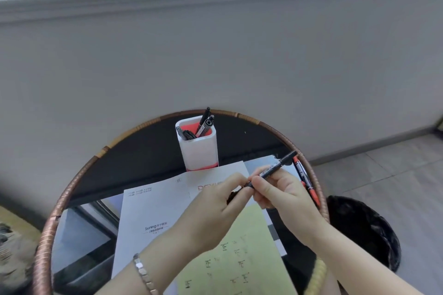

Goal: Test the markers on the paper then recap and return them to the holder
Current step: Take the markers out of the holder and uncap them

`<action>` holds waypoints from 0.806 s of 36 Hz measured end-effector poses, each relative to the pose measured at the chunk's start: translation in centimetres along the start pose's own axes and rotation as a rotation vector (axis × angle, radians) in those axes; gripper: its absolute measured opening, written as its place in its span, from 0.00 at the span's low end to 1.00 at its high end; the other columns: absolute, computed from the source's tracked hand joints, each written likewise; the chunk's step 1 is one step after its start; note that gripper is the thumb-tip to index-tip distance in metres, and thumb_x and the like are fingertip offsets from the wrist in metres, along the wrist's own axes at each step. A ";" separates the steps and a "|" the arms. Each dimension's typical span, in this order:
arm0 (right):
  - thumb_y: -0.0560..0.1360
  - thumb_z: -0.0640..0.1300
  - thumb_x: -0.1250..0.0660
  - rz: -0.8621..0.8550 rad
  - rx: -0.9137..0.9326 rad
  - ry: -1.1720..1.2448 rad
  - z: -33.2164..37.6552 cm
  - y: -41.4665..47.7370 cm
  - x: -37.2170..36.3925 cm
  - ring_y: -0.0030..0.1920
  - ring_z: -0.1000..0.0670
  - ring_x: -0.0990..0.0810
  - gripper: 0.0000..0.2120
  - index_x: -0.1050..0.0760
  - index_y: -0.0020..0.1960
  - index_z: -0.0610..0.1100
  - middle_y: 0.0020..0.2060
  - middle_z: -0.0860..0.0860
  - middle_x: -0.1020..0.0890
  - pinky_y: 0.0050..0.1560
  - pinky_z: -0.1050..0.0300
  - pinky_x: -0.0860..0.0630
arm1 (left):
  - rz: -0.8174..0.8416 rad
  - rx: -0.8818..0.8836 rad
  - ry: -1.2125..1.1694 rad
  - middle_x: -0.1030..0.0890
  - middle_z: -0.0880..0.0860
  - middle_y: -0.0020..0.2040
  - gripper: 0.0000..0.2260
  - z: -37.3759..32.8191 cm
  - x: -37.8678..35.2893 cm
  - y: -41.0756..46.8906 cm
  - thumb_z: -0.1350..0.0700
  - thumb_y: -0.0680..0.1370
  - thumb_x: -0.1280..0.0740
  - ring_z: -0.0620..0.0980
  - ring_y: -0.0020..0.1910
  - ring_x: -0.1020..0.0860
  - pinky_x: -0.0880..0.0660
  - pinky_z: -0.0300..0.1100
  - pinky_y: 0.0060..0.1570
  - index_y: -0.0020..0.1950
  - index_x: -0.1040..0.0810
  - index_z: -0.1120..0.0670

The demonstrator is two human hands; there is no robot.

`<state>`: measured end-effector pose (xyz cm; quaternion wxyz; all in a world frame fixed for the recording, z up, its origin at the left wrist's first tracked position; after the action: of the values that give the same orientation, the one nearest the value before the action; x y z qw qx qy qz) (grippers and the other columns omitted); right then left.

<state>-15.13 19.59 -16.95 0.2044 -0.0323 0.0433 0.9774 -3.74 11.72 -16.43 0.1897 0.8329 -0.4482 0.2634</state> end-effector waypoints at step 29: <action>0.76 0.46 0.37 -0.057 -0.191 -1.294 -3.2 4.6 8.0 0.32 0.53 0.30 0.12 0.29 0.57 0.42 0.35 0.50 0.25 0.31 0.63 0.35 | -0.100 0.321 0.018 0.22 0.51 0.47 0.05 2.4 -5.5 5.3 0.56 0.76 0.34 0.48 0.47 0.25 0.30 0.36 0.40 0.50 0.24 0.55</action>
<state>-24.12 18.25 -20.42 0.2113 0.5431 -0.1761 0.7933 -10.14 11.19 -21.26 0.0709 0.8714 -0.3566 0.3293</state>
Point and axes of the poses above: each hand's wrist, its own y-axis towards the middle knuckle, its own x-axis out of the back of the hand, z = x × y, the point moved 2 cm from there along y, towards the middle knuckle
